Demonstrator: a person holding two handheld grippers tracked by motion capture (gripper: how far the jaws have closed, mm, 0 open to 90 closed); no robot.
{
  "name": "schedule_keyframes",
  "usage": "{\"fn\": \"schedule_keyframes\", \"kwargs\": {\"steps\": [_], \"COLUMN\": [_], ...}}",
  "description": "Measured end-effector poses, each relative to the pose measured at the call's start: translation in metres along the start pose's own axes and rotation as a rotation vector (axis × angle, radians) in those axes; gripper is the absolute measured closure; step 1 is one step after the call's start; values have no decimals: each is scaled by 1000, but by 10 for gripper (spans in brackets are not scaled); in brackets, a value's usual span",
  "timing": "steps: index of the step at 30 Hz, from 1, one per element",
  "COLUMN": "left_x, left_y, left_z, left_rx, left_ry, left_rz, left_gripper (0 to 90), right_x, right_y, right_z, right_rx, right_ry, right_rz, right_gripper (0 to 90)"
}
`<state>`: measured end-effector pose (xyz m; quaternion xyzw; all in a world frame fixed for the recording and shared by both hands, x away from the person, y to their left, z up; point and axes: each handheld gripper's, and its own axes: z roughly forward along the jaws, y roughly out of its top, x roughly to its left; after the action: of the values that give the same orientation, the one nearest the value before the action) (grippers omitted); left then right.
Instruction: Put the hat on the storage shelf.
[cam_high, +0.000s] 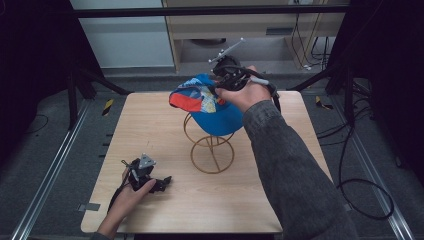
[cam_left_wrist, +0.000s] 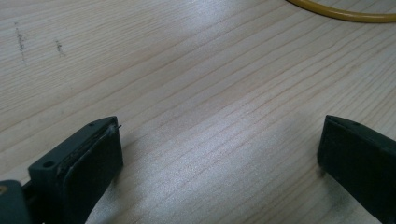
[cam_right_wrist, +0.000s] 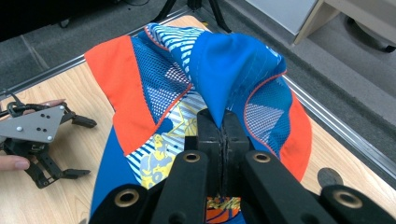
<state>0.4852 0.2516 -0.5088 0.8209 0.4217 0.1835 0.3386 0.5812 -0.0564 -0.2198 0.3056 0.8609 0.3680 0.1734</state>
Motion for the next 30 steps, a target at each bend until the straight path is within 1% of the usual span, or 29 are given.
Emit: {"fn": "schedule_keyframes", "kwargs": {"steps": [5,6,7,10,11,13,26,30], "left_x": [0,0,0,0,0,0,-1,-1], "left_y": [0,0,0,0,0,0,0,0], "left_z": [0,0,0,0,0,0,0,0], "left_rx": [-1,-1,-1,0,-1,-1,-1,-1], "left_ry": [-1,-1,-1,0,0,0,0,0], "left_rz": [1,1,1,2,2,2,1,1], "left_gripper": [0,0,0,0,0,0,0,0], "right_x": [5,5,6,8,11,11,16,17], "right_y": [2,2,2,2,1,1,-2,-4], "right_z": [6,8,10,12,14,16,18,18], "right_rx": [21,22,34,40,49,53,51,54], "right_ry": [-2,0,8,11,14,17,39,34], "right_rz": [-18,-16,-18,-19,-30,-36,-36,-44], "right_gripper": [893,891,889,888,888,888,883,863]}}
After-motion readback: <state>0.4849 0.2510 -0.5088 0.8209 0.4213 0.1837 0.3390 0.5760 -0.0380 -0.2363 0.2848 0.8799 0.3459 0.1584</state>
